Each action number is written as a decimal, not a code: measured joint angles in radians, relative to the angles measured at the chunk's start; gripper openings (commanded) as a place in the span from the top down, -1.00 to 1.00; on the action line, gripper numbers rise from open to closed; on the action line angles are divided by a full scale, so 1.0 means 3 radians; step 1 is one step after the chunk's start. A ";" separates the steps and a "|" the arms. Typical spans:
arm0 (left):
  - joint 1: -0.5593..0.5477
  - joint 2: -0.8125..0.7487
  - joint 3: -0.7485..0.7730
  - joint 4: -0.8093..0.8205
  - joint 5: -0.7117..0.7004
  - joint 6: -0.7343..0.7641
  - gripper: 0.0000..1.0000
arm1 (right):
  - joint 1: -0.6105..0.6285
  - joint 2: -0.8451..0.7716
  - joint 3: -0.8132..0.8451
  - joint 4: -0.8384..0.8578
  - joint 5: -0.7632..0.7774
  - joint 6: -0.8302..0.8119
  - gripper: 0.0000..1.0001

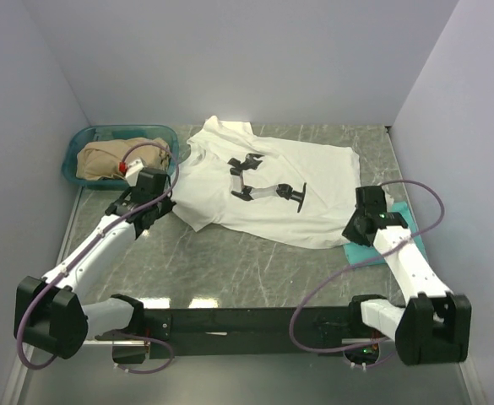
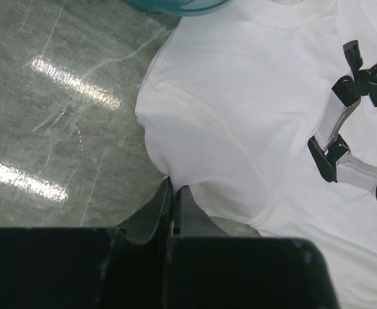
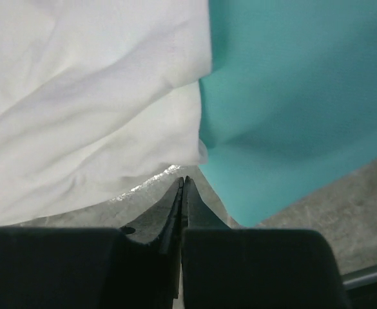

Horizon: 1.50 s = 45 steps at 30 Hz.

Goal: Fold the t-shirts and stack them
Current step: Flatten the tshirt out

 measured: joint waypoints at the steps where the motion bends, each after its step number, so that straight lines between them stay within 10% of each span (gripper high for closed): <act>1: 0.0000 -0.0028 -0.0024 -0.0009 0.0003 -0.0019 0.99 | -0.0013 -0.0131 0.0000 -0.0050 0.0029 0.0001 1.00; 10: -0.0121 -0.0476 -0.0276 -0.0141 0.0078 -0.0234 0.99 | -0.0076 -0.0726 -0.0017 -0.0383 -0.0005 0.0022 0.75; 18: -0.0240 -0.0498 -0.0291 -0.0187 0.0070 -0.0336 0.99 | -0.0076 -0.0407 -0.0217 -0.0076 -0.0318 0.0102 0.21; 29: -0.0251 -0.0548 -0.0357 -0.0205 0.0014 -0.0342 0.99 | -0.0076 0.0165 -0.0413 0.0633 -0.0415 0.0348 0.10; 35: -0.0251 -0.0548 -0.0357 -0.0203 -0.0010 -0.0342 0.99 | -0.0076 0.0337 -0.0439 0.0807 -0.0346 0.0404 0.41; 37: -0.0251 -0.0548 -0.0357 -0.0205 -0.0017 -0.0342 0.99 | -0.0076 0.0350 -0.0467 0.0865 -0.0331 0.0399 0.96; 45: -0.0251 -0.0582 -0.0357 -0.0276 -0.0042 -0.0352 0.99 | -0.0076 0.0207 -0.0484 0.0721 -0.0223 0.0376 1.00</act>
